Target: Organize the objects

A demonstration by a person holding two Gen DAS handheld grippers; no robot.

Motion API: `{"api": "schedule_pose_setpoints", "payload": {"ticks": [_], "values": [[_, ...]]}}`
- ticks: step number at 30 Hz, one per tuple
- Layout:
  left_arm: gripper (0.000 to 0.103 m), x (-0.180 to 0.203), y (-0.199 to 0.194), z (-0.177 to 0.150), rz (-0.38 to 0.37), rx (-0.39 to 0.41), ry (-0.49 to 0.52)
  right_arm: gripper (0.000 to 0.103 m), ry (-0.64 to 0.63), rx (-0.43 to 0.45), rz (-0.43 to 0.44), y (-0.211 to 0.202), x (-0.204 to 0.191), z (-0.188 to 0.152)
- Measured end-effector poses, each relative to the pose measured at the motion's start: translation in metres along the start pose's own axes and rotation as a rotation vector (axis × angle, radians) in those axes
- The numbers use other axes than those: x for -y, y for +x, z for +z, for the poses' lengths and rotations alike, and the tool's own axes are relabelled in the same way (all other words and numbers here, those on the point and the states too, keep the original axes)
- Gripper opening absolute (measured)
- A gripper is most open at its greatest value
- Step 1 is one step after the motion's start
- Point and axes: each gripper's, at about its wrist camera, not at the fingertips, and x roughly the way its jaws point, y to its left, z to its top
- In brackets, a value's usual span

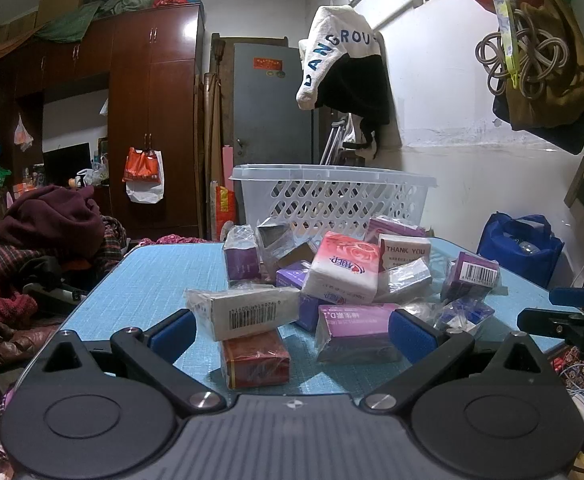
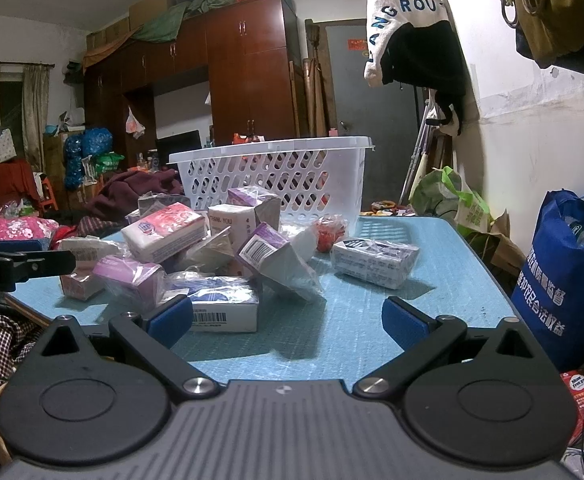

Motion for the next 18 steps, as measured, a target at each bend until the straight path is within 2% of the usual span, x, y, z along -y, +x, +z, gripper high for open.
{"api": "schedule_pose_setpoints", "payload": {"ticks": [11,18], "values": [[0.103,-0.003,-0.001,0.000,0.003,0.012,-0.003,0.103,0.008,0.016,0.021,0.000,-0.001,0.001],[0.103,-0.043,0.003,0.007,0.043,0.060,-0.060,0.103,0.012,0.048,0.031,0.019,-0.003,0.017]]}}
